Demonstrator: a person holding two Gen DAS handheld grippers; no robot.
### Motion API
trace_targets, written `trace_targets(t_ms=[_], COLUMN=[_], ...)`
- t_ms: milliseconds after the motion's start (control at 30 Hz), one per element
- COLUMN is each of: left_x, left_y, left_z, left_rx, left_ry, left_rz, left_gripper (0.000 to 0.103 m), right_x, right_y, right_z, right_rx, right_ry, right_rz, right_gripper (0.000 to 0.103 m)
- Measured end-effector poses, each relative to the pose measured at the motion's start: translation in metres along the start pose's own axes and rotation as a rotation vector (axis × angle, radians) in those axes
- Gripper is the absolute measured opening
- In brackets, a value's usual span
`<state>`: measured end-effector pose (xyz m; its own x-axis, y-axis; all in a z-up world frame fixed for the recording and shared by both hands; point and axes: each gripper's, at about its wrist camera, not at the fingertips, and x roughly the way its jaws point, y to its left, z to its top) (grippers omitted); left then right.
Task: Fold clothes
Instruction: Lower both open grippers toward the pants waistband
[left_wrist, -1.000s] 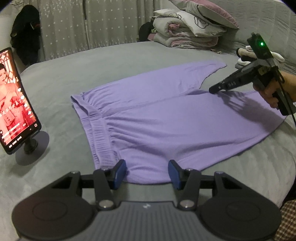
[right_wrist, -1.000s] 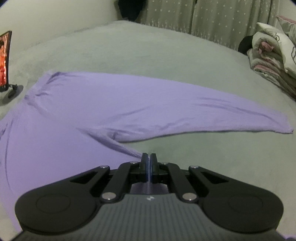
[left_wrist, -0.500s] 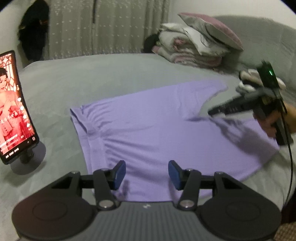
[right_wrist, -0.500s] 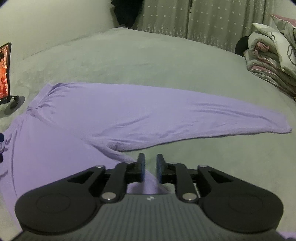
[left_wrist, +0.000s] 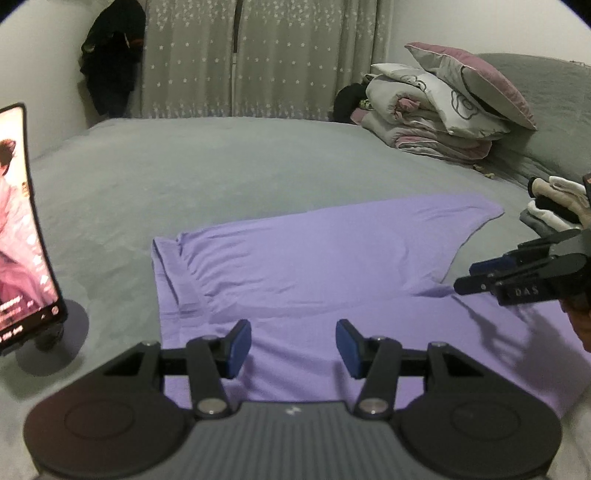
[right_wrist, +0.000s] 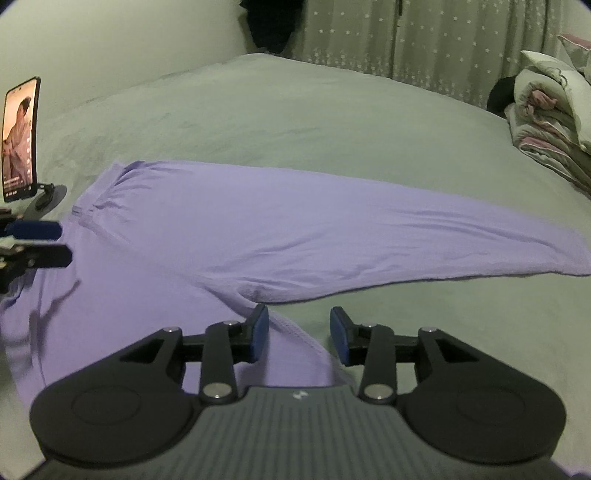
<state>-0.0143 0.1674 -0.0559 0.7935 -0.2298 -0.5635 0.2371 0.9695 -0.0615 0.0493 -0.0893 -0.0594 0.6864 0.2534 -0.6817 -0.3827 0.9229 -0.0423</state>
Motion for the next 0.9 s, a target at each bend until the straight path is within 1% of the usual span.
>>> trace_targets(t_ms=[133, 233, 300, 367, 467, 533, 633, 700, 767, 900], left_x=[0.013, 0.02, 0.019, 0.015, 0.006, 0.002, 0.002, 0.007, 0.012, 0.021], left_y=[0.001, 0.008, 0.016, 0.024, 0.031, 0.033, 0.03, 0.027, 0.024, 0.025], left_z=[-0.001, -0.005, -0.006, -0.004, 0.001, 0.002, 0.007, 0.008, 0.009, 0.013], left_rx=[0.009, -0.002, -0.035, -0.085, -0.157, -0.181, -0.177, -0.159, -0.147, -0.168], left_ry=[0.009, 0.037, 0.042, 0.041, 0.021, 0.004, -0.015, -0.01, 0.009, 0.064], left_rz=[0.014, 0.05, 0.061, 0.054, 0.03, 0.021, 0.011, 0.02, 0.029, 0.061], left_gripper=[0.052, 0.052, 0.051, 0.047, 0.047, 0.047, 0.047, 0.047, 0.047, 0.05], right_x=[0.001, -0.001, -0.002, -0.003, -0.003, 0.0, 0.005, 0.01, 0.014, 0.025], right_y=[-0.002, -0.004, -0.005, -0.006, -0.006, -0.005, -0.005, -0.003, 0.0, 0.007], right_z=[-0.001, -0.001, 0.0, 0.001, 0.007, 0.015, 0.029, 0.039, 0.048, 0.061], right_rx=[-0.004, -0.009, -0.015, -0.014, -0.033, -0.057, -0.07, -0.079, -0.092, -0.099], right_ry=[0.002, 0.001, -0.002, -0.006, -0.007, -0.009, -0.016, -0.026, -0.034, -0.037], right_rz=[-0.002, -0.003, -0.005, -0.003, 0.021, 0.032, 0.052, 0.076, 0.092, 0.12], right_gripper=[0.042, 0.042, 0.043, 0.046, 0.046, 0.048, 0.05, 0.054, 0.055, 0.058])
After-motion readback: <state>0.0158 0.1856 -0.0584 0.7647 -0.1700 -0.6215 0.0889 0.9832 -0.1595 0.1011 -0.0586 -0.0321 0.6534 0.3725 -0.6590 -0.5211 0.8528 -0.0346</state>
